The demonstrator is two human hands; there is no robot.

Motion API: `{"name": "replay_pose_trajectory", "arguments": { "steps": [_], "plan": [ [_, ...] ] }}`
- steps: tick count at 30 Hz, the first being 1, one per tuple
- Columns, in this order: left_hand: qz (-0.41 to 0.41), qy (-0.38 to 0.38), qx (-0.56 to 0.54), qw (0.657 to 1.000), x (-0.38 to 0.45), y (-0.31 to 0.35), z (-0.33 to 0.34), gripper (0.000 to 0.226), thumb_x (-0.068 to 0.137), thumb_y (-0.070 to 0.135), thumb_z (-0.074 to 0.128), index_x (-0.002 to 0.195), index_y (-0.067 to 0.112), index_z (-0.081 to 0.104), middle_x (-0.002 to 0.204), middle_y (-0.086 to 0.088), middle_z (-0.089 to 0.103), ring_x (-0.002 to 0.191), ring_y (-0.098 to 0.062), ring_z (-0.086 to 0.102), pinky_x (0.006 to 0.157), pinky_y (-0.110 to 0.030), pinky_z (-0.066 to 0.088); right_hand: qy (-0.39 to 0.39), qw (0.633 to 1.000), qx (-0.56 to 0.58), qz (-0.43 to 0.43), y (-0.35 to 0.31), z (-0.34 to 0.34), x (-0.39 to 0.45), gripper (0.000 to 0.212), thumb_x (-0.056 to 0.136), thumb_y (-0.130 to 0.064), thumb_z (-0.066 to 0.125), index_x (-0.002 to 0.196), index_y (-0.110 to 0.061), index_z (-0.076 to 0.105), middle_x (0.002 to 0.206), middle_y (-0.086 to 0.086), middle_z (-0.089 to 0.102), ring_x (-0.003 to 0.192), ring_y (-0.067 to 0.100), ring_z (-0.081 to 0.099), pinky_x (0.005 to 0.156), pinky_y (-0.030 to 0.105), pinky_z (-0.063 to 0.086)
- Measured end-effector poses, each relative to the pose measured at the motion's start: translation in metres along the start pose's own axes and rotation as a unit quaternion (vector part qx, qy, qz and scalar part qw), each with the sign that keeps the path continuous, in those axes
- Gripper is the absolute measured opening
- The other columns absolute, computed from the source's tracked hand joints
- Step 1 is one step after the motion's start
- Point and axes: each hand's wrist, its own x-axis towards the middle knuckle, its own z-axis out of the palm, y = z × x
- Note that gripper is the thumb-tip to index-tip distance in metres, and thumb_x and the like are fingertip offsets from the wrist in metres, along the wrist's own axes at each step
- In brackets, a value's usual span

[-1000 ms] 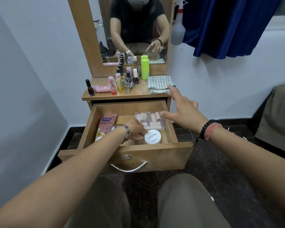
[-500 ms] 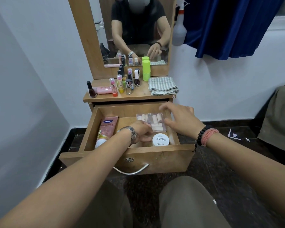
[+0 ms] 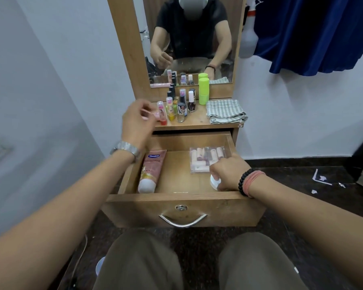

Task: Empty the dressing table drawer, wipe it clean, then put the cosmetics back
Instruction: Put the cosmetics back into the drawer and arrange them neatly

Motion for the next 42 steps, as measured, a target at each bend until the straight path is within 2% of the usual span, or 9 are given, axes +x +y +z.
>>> {"name": "replay_pose_trajectory", "arguments": {
  "steps": [3, 8, 16, 21, 26, 31, 34, 38, 42],
  "plan": [
    [-0.028, 0.042, 0.062, 0.997, 0.032, -0.022, -0.015, 0.031, 0.083, 0.008, 0.060, 0.112, 0.019, 0.059, 0.120, -0.001, 0.051, 0.101, -0.014, 0.054, 0.087, -0.030, 0.051, 0.006, 1.000, -0.003, 0.012, 0.002, 0.002, 0.000, 0.023, 0.080, -0.034, 0.066, 0.098, -0.021, 0.063, 0.099, -0.002, 0.068, 0.092, 0.020, 0.062, 0.093, 0.037, 0.035],
    [-0.073, -0.028, 0.145, 0.986, 0.059, -0.051, -0.019, 0.042, 0.083, 0.022, 0.068, 0.124, 0.021, 0.058, 0.129, -0.005, 0.052, 0.113, -0.022, 0.055, 0.095, -0.037, 0.047, -0.009, 1.000, -0.002, 0.015, 0.002, 0.002, -0.001, 0.026, 0.081, -0.036, 0.068, 0.102, -0.021, 0.062, 0.102, -0.001, 0.067, 0.096, 0.020, 0.060, 0.095, 0.039, 0.030],
    [-0.074, -0.035, 0.144, 0.986, 0.061, -0.052, -0.021, 0.035, 0.083, 0.022, 0.072, 0.117, 0.019, 0.065, 0.118, -0.001, 0.063, 0.102, -0.020, 0.062, 0.092, -0.039, 0.051, -0.011, 1.000, -0.003, 0.014, 0.002, 0.001, -0.001, 0.027, 0.083, -0.038, 0.068, 0.103, -0.021, 0.062, 0.103, -0.001, 0.067, 0.097, 0.020, 0.060, 0.096, 0.040, 0.030],
    [-0.079, -0.024, 0.140, 0.987, 0.058, -0.051, -0.022, 0.017, 0.083, 0.013, 0.067, 0.098, 0.019, 0.069, 0.105, -0.001, 0.069, 0.092, -0.018, 0.066, 0.088, -0.034, 0.052, -0.013, 1.000, -0.001, 0.015, 0.003, 0.001, -0.001, 0.028, 0.083, -0.038, 0.068, 0.103, -0.021, 0.062, 0.102, -0.001, 0.067, 0.096, 0.020, 0.059, 0.095, 0.040, 0.030],
    [-0.027, -0.027, 0.126, 0.991, 0.043, -0.033, -0.031, 0.013, 0.083, 0.015, 0.069, 0.096, 0.018, 0.069, 0.100, 0.000, 0.070, 0.088, -0.016, 0.067, 0.085, -0.033, 0.052, -0.009, 1.000, 0.003, 0.015, 0.003, 0.001, 0.000, 0.028, 0.083, -0.039, 0.068, 0.103, -0.021, 0.061, 0.103, 0.000, 0.067, 0.097, 0.021, 0.059, 0.095, 0.039, 0.031],
    [0.042, -0.097, 0.108, 0.988, 0.006, -0.012, -0.035, 0.013, 0.081, 0.017, 0.073, 0.092, 0.020, 0.070, 0.092, 0.004, 0.069, 0.080, -0.012, 0.066, 0.075, -0.025, 0.051, -0.012, 1.000, 0.006, 0.016, 0.002, 0.000, -0.001, 0.027, 0.083, -0.039, 0.068, 0.103, -0.021, 0.061, 0.103, -0.001, 0.067, 0.098, 0.021, 0.059, 0.096, 0.039, 0.032],
    [0.052, -0.168, 0.126, 0.976, -0.016, -0.014, -0.025, 0.013, 0.079, 0.016, 0.075, 0.091, 0.019, 0.071, 0.085, 0.007, 0.067, 0.074, -0.004, 0.063, 0.070, -0.014, 0.047, -0.014, 1.000, 0.009, 0.017, 0.002, 0.001, -0.001, 0.027, 0.083, -0.038, 0.068, 0.103, -0.020, 0.061, 0.103, 0.000, 0.067, 0.097, 0.021, 0.059, 0.096, 0.039, 0.032],
    [0.032, -0.234, 0.144, 0.961, -0.028, -0.029, 0.004, 0.014, 0.079, 0.017, 0.076, 0.086, 0.025, 0.067, 0.089, 0.007, 0.069, 0.080, -0.006, 0.064, 0.078, -0.024, 0.051, -0.012, 1.000, 0.011, 0.018, 0.002, 0.002, -0.001, 0.027, 0.083, -0.038, 0.068, 0.102, -0.020, 0.061, 0.102, 0.000, 0.067, 0.095, 0.021, 0.060, 0.098, 0.039, 0.030],
    [0.021, -0.232, 0.169, 0.958, -0.027, -0.045, 0.035, 0.011, 0.079, 0.018, 0.075, 0.086, 0.024, 0.069, 0.091, 0.007, 0.070, 0.083, -0.008, 0.063, 0.078, -0.028, 0.052, -0.008, 1.000, 0.020, 0.018, 0.002, 0.003, -0.001, 0.026, 0.082, -0.038, 0.068, 0.100, -0.020, 0.060, 0.101, 0.000, 0.067, 0.094, 0.020, 0.059, 0.094, 0.038, 0.029]
  ]
}}
